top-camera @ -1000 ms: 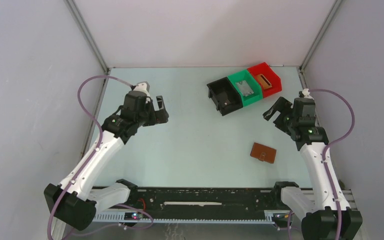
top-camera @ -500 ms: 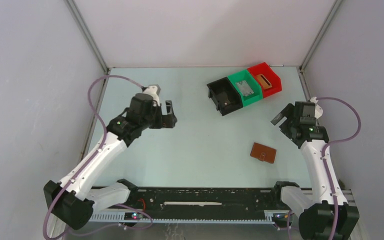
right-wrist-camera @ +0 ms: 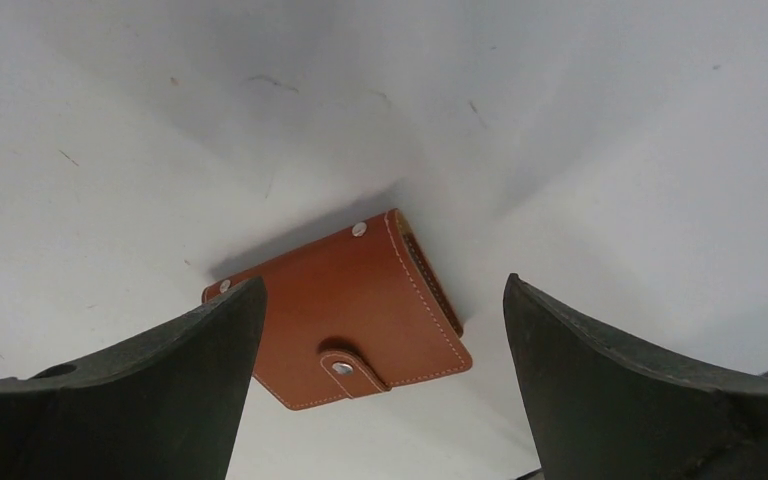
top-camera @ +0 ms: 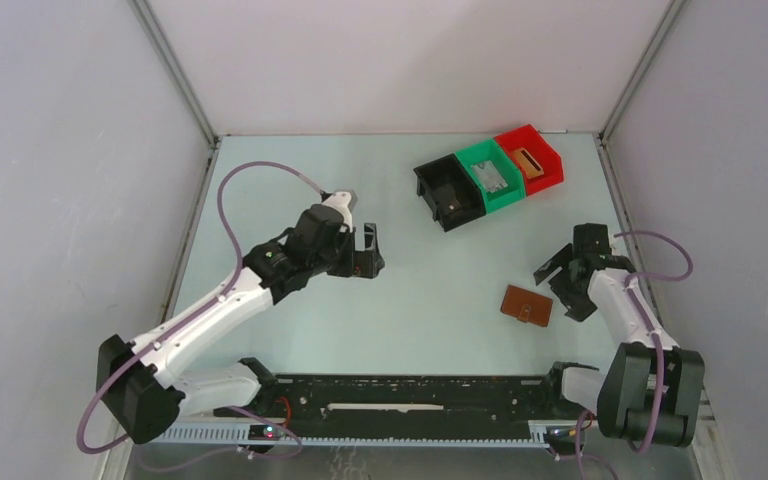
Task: Take the credit cards out of the card holder
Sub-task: Move the card holder to the center of the board.
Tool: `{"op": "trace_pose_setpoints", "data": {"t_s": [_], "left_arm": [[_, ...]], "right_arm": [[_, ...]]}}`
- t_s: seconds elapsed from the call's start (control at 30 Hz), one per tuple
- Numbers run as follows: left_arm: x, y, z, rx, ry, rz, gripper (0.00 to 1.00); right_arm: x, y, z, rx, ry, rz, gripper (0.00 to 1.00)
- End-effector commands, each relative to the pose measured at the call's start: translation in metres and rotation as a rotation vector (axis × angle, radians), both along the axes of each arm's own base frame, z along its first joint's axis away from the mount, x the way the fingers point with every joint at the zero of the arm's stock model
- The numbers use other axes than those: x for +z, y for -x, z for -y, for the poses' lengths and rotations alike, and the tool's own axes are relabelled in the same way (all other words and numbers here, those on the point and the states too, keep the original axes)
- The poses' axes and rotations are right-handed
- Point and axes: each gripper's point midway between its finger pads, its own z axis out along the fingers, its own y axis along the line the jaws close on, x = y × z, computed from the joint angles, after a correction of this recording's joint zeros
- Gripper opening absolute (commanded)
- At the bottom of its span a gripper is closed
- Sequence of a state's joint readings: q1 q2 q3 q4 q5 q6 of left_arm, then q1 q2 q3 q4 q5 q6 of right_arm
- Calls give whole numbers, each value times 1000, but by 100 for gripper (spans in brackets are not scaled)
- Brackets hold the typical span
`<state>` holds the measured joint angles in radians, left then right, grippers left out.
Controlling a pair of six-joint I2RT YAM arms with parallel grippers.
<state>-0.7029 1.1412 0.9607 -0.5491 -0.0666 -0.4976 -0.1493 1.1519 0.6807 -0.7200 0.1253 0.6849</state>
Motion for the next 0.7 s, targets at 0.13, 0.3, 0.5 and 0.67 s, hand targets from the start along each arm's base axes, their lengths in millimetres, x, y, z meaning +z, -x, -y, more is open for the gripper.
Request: {"op": "trace_pose_setpoints", "data": {"t_s": [0.13, 0.3, 0.5, 0.67], "left_arm": [[14, -4, -4, 39, 33, 61, 100], [17, -8, -11, 51, -8, 84, 100], [28, -13, -28, 102, -72, 125, 100], [30, -13, -41, 161, -72, 144, 100]], "right_arm": [[-8, -34, -45, 165, -154, 75, 97], [10, -48, -149, 483, -355, 184, 97], [47, -7, -275, 847, -557, 150, 97], [44, -9, -256, 922, -352, 140, 98]]}}
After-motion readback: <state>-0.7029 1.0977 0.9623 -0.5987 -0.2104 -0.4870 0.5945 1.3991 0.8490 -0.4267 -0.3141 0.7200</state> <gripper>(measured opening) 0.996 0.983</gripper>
